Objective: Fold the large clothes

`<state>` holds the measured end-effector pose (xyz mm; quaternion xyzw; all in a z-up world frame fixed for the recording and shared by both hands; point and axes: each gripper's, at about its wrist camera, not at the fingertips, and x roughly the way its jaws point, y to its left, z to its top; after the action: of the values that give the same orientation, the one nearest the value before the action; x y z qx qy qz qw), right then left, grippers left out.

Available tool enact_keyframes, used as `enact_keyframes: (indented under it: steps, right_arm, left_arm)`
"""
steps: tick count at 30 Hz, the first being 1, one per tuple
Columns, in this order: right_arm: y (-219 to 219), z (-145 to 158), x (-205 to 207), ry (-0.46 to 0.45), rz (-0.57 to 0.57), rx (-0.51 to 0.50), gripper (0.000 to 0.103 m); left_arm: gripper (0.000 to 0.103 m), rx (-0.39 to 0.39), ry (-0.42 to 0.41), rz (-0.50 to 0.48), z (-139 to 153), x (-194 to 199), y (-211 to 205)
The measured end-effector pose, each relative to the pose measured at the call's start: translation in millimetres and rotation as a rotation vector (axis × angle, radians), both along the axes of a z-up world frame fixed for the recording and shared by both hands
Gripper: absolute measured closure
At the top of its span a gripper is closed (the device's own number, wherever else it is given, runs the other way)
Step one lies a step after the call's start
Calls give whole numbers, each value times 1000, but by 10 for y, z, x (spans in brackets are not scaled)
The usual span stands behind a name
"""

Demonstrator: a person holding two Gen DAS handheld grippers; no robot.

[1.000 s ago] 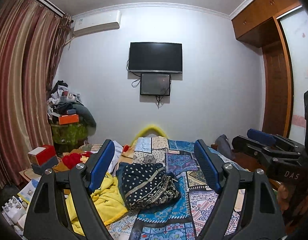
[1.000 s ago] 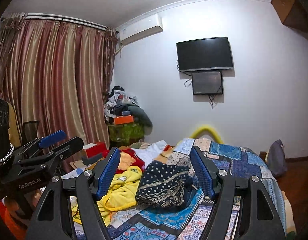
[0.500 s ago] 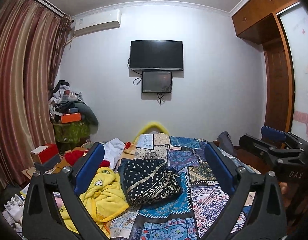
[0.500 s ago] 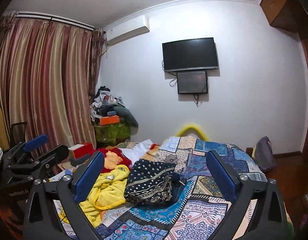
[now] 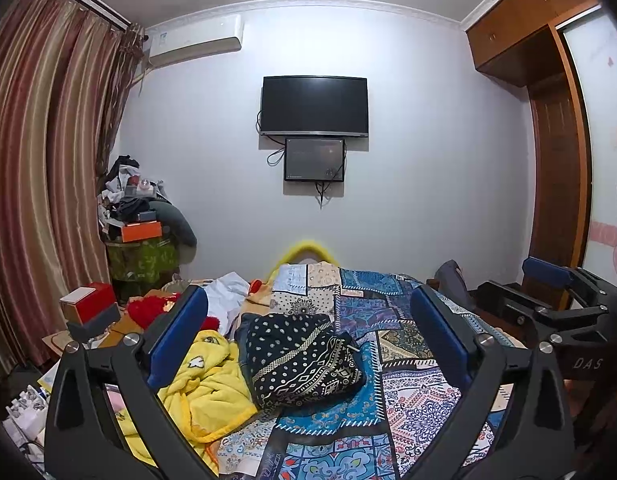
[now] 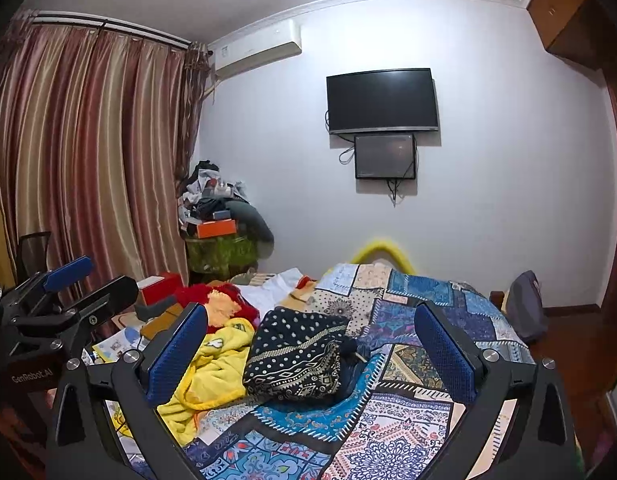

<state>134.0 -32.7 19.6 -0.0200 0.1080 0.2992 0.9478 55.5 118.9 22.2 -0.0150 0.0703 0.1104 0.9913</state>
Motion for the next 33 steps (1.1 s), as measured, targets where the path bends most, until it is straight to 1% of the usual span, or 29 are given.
enact_keyframes:
  steps: [10, 19, 33]
  right_arm:
    - [13, -21, -8, -2, -9, -2, 0]
    - [13, -21, -1, 4, -12, 5, 0]
    - [38, -4, 6, 4, -35, 16, 0]
  left_arm:
    - [1, -8, 4, 3, -22, 40, -21]
    - [1, 0, 3, 9, -26, 52, -34]
    - [1, -23, 6, -21, -18, 59, 14]
